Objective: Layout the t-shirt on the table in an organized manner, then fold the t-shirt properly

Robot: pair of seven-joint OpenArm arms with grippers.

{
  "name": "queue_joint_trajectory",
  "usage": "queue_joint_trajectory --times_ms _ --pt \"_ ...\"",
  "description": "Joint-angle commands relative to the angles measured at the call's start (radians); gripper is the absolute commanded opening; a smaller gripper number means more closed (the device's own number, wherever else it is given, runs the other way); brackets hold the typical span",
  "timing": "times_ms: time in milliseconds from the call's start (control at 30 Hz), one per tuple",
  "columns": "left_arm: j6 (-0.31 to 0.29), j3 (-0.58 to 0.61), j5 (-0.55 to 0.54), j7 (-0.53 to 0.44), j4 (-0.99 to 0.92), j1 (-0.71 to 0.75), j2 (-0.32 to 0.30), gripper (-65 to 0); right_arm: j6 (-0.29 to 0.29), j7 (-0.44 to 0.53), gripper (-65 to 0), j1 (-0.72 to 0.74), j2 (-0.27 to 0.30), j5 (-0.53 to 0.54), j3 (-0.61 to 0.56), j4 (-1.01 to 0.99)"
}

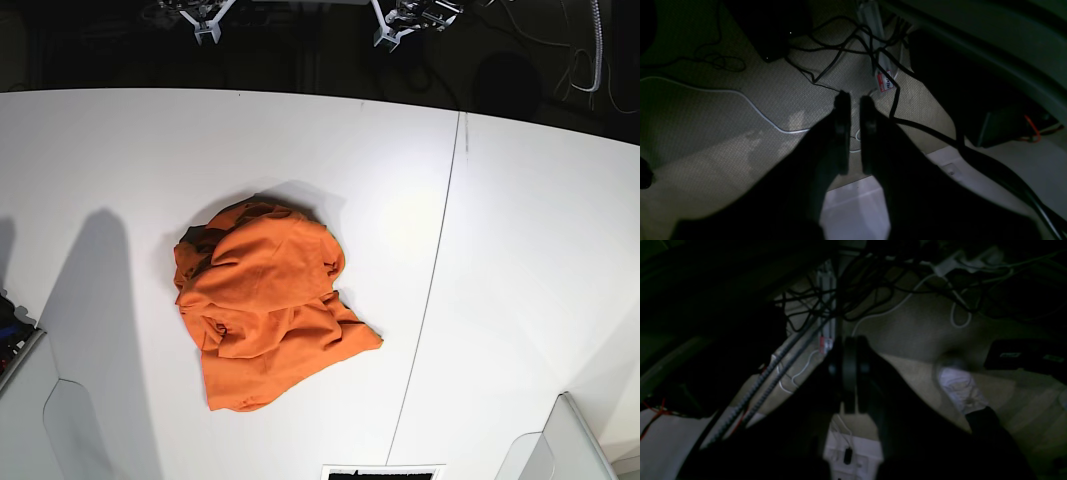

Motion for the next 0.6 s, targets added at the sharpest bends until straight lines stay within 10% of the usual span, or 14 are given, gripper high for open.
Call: queue_joint_trajectory --times_ms 0,567 --pt "-0.007 0.001 -0.001 -0.006 0.006 -0.004 0.0 -59.4 0.015 0.007 -65.0 -0.003 0.006 0.001 -0.002 0.005" --pt "-0.057 0.001 -0.001 -0.006 0.008 0.002 0.0 -59.4 0.015 0.007 -65.0 -0.011 0.011 0.001 -0.002 0.006"
